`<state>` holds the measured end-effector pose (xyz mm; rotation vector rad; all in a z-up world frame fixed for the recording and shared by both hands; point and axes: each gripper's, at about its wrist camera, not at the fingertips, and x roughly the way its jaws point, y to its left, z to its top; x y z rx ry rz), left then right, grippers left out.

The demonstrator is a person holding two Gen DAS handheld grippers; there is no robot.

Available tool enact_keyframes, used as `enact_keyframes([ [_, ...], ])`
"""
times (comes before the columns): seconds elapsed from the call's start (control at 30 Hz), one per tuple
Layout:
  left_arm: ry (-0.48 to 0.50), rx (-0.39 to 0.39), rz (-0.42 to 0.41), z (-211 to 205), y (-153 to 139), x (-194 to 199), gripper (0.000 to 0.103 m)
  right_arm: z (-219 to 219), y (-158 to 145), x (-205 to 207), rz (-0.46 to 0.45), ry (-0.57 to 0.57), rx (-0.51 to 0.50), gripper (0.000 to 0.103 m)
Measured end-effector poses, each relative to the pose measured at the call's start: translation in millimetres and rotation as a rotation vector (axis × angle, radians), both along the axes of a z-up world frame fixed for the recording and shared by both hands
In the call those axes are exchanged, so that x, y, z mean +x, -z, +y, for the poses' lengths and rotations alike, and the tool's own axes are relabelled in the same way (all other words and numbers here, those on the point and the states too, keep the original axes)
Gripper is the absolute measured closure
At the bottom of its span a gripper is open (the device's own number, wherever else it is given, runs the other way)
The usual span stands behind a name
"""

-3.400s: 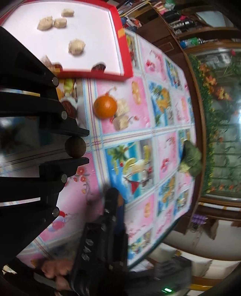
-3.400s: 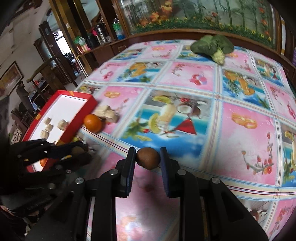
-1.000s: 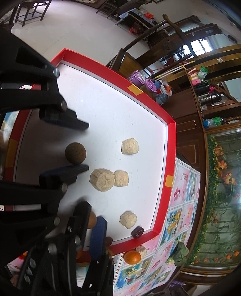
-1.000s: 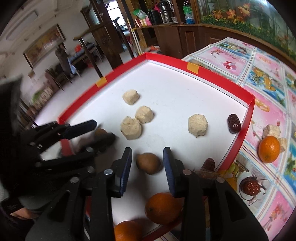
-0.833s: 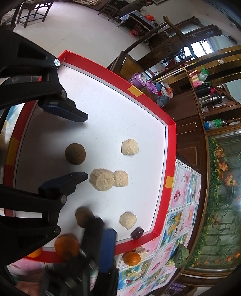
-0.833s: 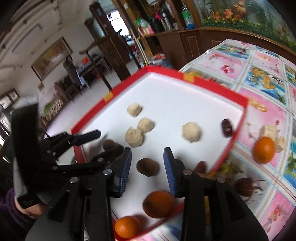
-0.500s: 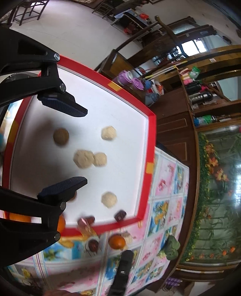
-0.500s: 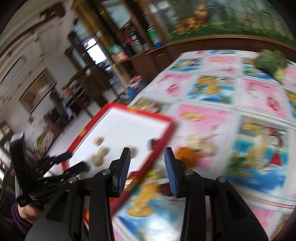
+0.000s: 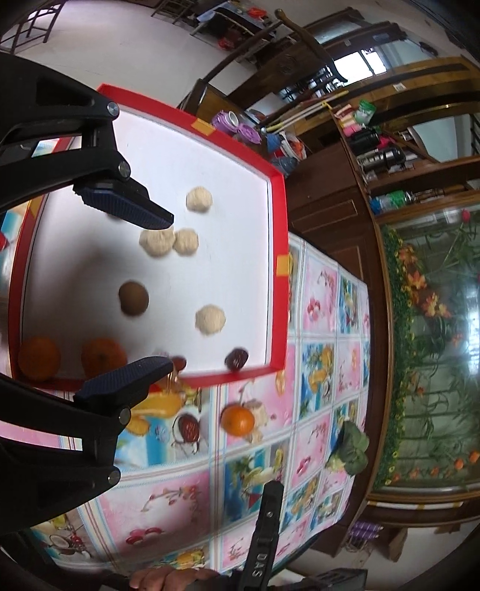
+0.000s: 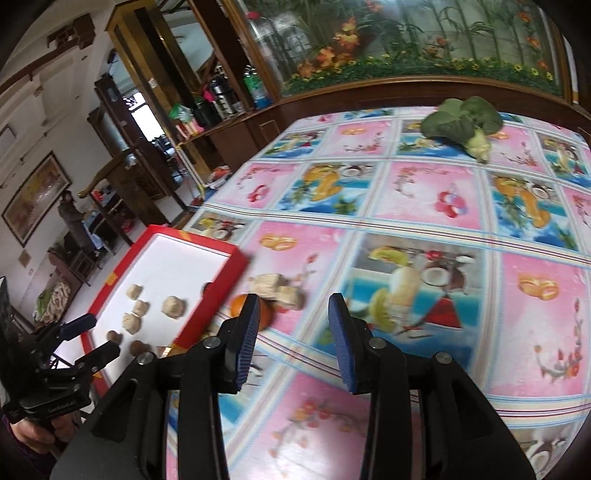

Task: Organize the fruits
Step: 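Grasp an orange with the right gripper while the left grasps a red date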

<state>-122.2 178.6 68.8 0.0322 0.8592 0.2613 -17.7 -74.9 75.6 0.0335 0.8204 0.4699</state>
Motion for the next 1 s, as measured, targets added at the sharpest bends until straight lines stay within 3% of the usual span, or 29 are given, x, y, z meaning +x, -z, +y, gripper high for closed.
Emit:
enact_keyframes([
  [0.17,0.057,-0.016,0.004,-17,1,4,0.032,-10,5,5,0.010,0.036,-0.033,0.063],
  [0.3,0.164,-0.036,-0.005,-37,-1,11,0.032,-12,12,8,0.044,0.041,-0.040,0.063],
  [0.47,0.300,-0.057,0.042,-63,9,27,0.032,-11,15,8,0.057,0.036,-0.045,0.063],
  [0.83,0.332,-0.139,0.129,-74,36,66,0.032,-9,19,9,0.075,0.036,-0.048,0.063],
  [1.0,0.341,-0.147,0.159,-74,46,80,0.044,-8,19,9,0.079,0.035,-0.049,0.063],
])
